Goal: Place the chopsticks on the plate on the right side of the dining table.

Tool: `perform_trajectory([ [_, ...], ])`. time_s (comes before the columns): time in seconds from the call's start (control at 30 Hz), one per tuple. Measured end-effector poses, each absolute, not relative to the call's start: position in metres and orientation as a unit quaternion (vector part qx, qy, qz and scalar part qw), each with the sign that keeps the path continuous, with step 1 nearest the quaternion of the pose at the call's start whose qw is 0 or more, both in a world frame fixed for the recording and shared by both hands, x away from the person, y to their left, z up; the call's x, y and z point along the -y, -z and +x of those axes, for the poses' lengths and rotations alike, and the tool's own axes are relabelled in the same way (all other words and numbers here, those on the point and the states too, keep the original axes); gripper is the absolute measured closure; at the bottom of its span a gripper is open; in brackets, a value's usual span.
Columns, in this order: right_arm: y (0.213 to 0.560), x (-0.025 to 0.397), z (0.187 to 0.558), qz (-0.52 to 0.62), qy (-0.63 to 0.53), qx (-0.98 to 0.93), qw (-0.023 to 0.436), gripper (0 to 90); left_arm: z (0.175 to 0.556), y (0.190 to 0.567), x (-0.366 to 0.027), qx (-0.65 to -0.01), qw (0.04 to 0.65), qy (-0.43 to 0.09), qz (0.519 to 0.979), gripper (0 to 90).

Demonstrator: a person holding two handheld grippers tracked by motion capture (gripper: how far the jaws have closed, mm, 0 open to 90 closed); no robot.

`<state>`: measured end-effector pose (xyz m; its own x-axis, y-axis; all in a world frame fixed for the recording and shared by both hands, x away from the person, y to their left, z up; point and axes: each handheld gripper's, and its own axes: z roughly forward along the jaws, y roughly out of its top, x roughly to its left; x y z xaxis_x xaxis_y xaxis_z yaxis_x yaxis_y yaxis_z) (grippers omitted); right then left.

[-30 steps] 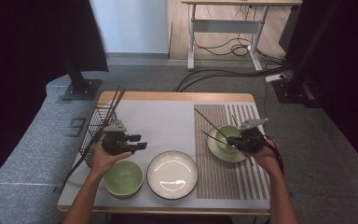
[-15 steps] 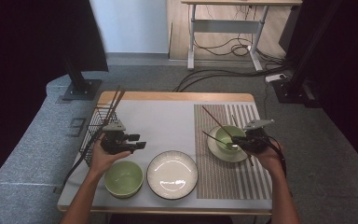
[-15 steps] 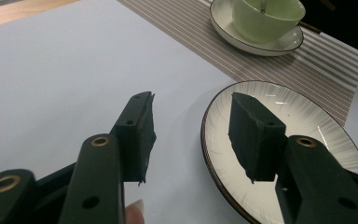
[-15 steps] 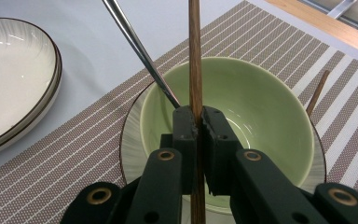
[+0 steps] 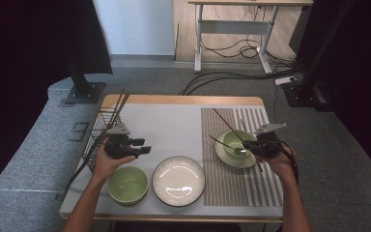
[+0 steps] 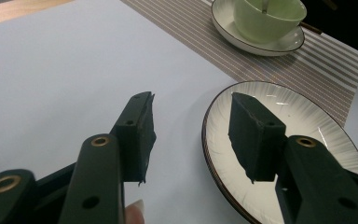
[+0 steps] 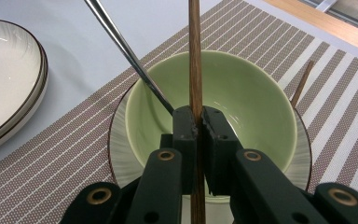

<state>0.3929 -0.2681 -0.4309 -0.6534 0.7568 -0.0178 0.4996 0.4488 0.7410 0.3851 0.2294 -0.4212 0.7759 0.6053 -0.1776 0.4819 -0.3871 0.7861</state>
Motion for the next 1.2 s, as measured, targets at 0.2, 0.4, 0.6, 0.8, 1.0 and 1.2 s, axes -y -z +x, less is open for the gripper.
perform_trajectory([
  [0.2,0.431,0.272,0.393,0.385,-0.364,-0.829,0.178,84.7,0.384,0.421,-0.229,-0.325,0.445,-0.069,0.831,50.2],
  [0.4,0.432,0.275,0.392,0.389,-0.364,-0.826,0.181,84.7,0.384,0.422,-0.228,-0.325,0.445,-0.068,0.832,50.2],
  [0.6,0.434,0.283,0.392,0.406,-0.362,-0.818,0.186,84.7,0.383,0.423,-0.227,-0.325,0.444,-0.067,0.833,50.2],
  [0.8,0.437,0.288,0.39,0.416,-0.361,-0.813,0.187,84.7,0.384,0.423,-0.226,-0.323,0.447,-0.061,0.832,50.1],
  [1.0,0.44,0.291,0.389,0.421,-0.36,-0.811,0.187,84.7,0.384,0.421,-0.227,-0.323,0.448,-0.061,0.831,50.1],
  [1.2,0.442,0.294,0.388,0.425,-0.361,-0.809,0.186,84.7,0.383,0.421,-0.227,-0.321,0.449,-0.061,0.832,50.1],
])
